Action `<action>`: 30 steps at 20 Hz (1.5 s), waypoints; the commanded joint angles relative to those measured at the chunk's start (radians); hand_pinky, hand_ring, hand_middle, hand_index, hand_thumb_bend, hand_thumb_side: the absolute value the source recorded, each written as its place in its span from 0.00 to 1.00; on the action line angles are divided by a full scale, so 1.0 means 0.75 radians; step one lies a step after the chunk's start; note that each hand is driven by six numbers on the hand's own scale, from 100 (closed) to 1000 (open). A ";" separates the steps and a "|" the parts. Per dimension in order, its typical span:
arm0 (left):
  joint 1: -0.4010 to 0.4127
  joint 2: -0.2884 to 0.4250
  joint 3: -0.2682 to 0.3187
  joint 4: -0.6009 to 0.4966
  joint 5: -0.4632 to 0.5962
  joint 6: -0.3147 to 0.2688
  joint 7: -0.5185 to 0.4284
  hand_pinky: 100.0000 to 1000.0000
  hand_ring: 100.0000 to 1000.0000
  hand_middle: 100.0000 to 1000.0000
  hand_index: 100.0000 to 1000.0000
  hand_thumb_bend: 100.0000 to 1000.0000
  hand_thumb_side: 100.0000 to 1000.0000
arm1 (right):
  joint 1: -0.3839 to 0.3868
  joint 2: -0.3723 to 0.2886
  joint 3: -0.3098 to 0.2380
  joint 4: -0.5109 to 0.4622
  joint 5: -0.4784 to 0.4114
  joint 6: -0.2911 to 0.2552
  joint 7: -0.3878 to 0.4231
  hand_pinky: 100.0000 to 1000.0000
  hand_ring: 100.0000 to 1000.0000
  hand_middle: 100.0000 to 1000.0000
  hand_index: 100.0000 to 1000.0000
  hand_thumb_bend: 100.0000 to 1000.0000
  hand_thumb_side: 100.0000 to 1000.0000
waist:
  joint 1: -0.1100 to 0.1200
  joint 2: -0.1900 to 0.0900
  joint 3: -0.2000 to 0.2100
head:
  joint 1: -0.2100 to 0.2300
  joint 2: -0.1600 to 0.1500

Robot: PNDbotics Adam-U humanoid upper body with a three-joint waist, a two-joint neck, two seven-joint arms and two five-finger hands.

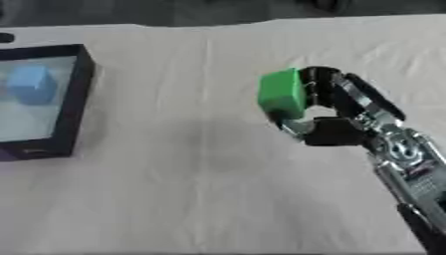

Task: Pick up the objects with one hand, pass them to the other hand, and then place them into the box on the other side of the table.

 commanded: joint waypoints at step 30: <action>-0.230 0.227 -0.240 -0.226 -0.057 0.276 -0.558 0.69 0.78 0.70 0.75 0.00 0.53 | -0.183 0.207 0.293 0.153 0.033 -0.108 0.045 0.57 0.55 0.51 0.55 0.00 0.00 | 0.009 -0.032 0.034 | 0.011 0.033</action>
